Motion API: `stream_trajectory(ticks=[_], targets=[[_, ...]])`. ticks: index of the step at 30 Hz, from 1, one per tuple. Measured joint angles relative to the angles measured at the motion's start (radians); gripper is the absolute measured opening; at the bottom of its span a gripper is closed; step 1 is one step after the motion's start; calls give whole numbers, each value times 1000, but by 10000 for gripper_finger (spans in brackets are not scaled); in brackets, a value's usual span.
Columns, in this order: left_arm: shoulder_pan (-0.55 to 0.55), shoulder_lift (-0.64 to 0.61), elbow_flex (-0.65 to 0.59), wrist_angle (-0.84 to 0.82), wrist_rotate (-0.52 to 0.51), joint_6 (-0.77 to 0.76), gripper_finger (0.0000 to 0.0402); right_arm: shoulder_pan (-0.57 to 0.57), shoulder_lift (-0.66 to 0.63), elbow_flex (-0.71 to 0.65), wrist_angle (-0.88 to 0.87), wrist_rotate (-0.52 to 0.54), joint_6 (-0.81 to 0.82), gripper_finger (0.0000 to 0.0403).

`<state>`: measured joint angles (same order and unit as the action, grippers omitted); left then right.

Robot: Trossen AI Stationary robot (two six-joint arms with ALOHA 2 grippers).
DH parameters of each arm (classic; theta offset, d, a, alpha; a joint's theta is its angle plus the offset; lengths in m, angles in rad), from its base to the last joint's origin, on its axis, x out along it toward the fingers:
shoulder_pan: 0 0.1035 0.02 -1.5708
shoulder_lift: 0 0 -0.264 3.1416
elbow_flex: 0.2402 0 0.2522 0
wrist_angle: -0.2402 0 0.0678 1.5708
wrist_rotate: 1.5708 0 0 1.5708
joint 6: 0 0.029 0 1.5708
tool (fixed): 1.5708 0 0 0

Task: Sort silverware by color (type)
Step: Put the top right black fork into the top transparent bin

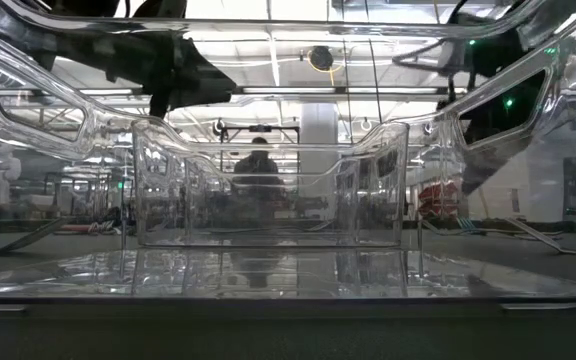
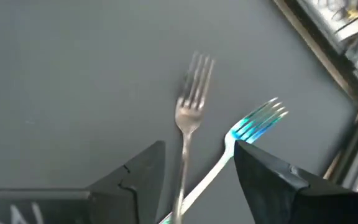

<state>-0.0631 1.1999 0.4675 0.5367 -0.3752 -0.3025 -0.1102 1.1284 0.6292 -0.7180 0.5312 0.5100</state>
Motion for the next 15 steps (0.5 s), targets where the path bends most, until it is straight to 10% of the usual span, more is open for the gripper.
stream_trajectory(ticks=[15], targets=[[3, 0, 0, 14, 0, 1, 118, -144, 205, 0, 145, -170, -97, 151]])
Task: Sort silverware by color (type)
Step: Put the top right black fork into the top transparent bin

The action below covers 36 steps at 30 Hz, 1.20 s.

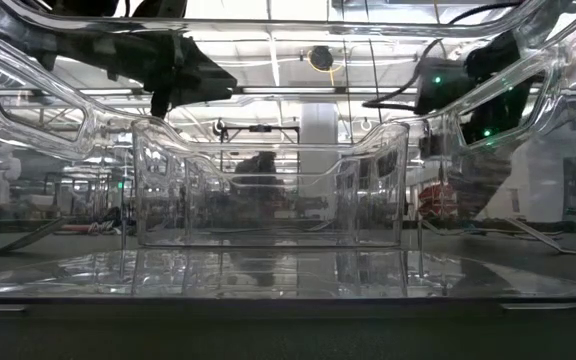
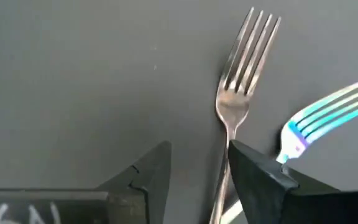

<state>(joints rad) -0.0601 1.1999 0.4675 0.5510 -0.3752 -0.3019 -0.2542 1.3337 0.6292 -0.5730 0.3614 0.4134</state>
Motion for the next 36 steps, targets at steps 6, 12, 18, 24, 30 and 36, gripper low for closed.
stream_trajectory(ticks=[6, 12, 18, 24, 30, 36], targets=[[0, 0, 0, -6, 0, -1, 118, -64, 48, 0, 9, -2, 21, 141], [0, 0, 0, -13, 0, -6, 118, -97, 87, 4, 31, -47, 9, 127], [0, 0, 0, -15, 0, -6, 118, -117, 96, 4, 40, -84, -14, 71], [0, 0, 0, -15, 0, -6, 118, -120, 94, 3, 47, -106, -33, 11], [0, 0, 0, -15, 0, -6, 118, -120, 70, 1, 51, -106, -47, 20], [0, 0, 0, -15, 0, -6, 118, -116, -21, -1, 95, -105, -60, 6]])
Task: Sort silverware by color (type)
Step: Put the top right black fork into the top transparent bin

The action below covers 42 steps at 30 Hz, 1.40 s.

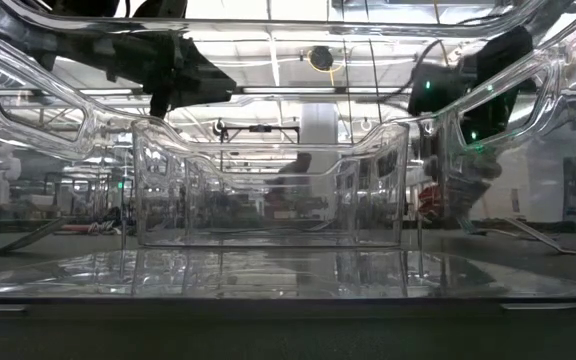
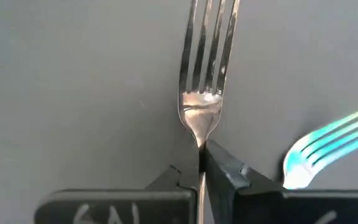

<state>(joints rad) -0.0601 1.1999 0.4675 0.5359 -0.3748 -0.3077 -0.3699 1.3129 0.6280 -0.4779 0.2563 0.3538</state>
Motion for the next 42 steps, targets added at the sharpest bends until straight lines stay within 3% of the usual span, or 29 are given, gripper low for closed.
stream_trajectory(ticks=[16, 23, 31, 42], targets=[[-1, 0, 0, -6, 10, -1, 118, 181, -277, 0, 232, -2, -117, 10], [-1, 0, 0, 22, 72, -2, 118, 284, -360, 1, 320, -7, -183, 10], [-21, 0, -1, 84, 98, -2, 118, 372, -367, 1, 485, -154, -323, 11], [-79, 14, -1, 206, 261, 56, 118, 462, -342, 3, 718, -311, -470, 11]])
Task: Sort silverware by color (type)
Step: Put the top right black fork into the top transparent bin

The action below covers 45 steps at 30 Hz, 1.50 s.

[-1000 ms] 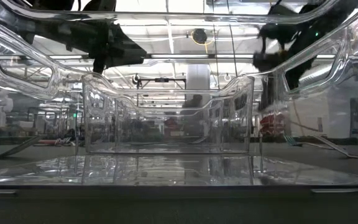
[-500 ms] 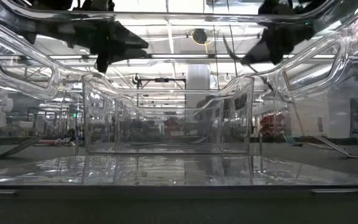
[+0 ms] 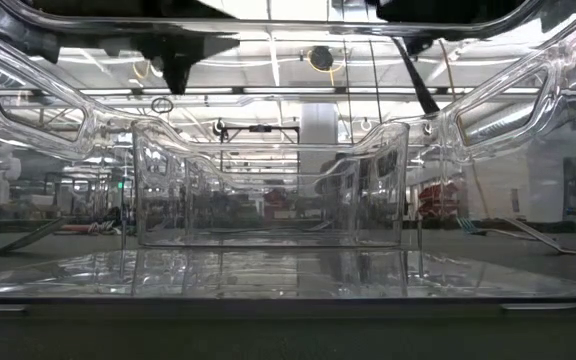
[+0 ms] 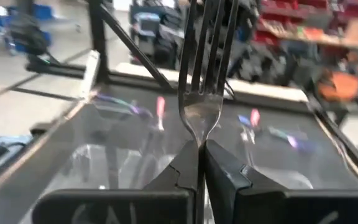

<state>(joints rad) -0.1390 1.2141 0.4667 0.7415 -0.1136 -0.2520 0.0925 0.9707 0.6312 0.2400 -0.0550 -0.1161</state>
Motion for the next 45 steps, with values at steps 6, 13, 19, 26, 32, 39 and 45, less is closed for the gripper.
stream_trajectory(ticks=[6, 13, 19, 26, 32, 39, 45], targets=[[-47, 43, 23, 59, 47, 71, 138, 30, 60, 0, 184, -140, -63, 11], [-105, 149, 122, 60, 50, 154, 226, 41, 131, 0, 362, -285, -94, 11], [-119, 270, 209, 57, 61, 213, 256, 40, 173, 0, 434, -317, -98, 11], [-110, 412, 322, 57, 121, 233, 257, 40, 208, 0, 529, -395, -106, 11], [-108, 451, 362, 54, 138, 250, 257, 60, 236, 0, 638, -500, -83, 11], [-109, 451, 364, 73, 139, 266, 257, 86, 271, 0, 717, -501, -95, 11], [-109, 451, 363, 107, 139, 287, 256, 87, 335, 46, 751, -510, -79, 11]])
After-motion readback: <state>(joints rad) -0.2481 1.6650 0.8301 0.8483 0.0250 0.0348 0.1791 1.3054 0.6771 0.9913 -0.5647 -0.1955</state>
